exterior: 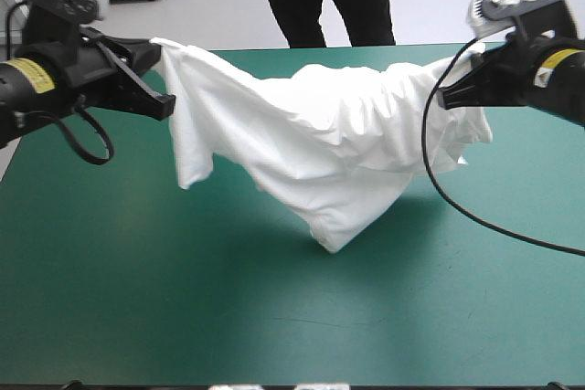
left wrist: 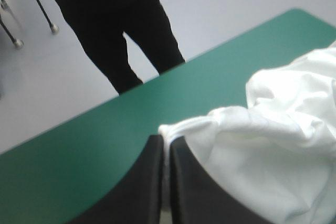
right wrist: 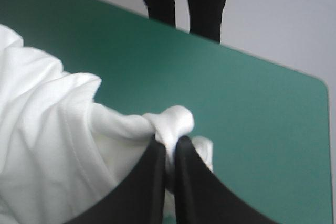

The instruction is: Fold the cloth

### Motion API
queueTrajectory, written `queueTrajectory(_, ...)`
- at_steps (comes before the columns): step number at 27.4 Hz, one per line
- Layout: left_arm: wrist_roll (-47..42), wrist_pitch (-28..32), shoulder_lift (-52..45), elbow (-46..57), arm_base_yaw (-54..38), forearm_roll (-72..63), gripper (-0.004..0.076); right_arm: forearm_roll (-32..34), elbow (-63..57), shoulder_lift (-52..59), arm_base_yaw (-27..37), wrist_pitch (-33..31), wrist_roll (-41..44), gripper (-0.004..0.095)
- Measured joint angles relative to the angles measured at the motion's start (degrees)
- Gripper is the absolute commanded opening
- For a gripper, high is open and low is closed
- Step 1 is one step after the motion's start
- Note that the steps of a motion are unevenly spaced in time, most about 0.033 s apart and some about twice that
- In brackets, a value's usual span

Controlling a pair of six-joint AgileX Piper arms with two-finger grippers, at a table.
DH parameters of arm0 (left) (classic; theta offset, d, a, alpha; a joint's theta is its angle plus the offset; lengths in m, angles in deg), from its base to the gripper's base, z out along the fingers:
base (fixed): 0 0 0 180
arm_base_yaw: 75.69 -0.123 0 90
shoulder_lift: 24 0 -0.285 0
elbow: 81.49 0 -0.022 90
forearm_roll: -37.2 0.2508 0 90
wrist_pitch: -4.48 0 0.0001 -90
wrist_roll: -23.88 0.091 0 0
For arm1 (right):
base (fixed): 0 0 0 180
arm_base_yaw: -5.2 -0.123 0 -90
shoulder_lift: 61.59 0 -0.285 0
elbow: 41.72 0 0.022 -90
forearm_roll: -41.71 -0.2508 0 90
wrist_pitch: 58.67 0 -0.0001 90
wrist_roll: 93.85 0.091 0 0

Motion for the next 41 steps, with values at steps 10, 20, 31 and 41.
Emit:
queueTrajectory(10,0.8,4.5,-4.3,-12.1,0.0,-0.1,-0.0009,1.8,12.1,7.3,0.0,3.9,1.1,-0.0017)
queueTrajectory(20,3.3,0.6,-10.7,-14.7,0.0,-6.4,-0.0009,-4.6,12.6,14.2,0.0,2.3,1.1,-0.0017)
queueTrajectory(31,-3.7,-5.9,-10.1,-3.7,0.0,-3.0,-0.0009,-7.6,-1.5,14.3,0.0,-0.7,1.5,-0.0017)
queueTrajectory(41,-7.8,-1.8,5.7,22.3,0.0,5.6,-0.0009,-3.2,-23.9,-0.8,0.0,8.3,1.6,-0.0017)
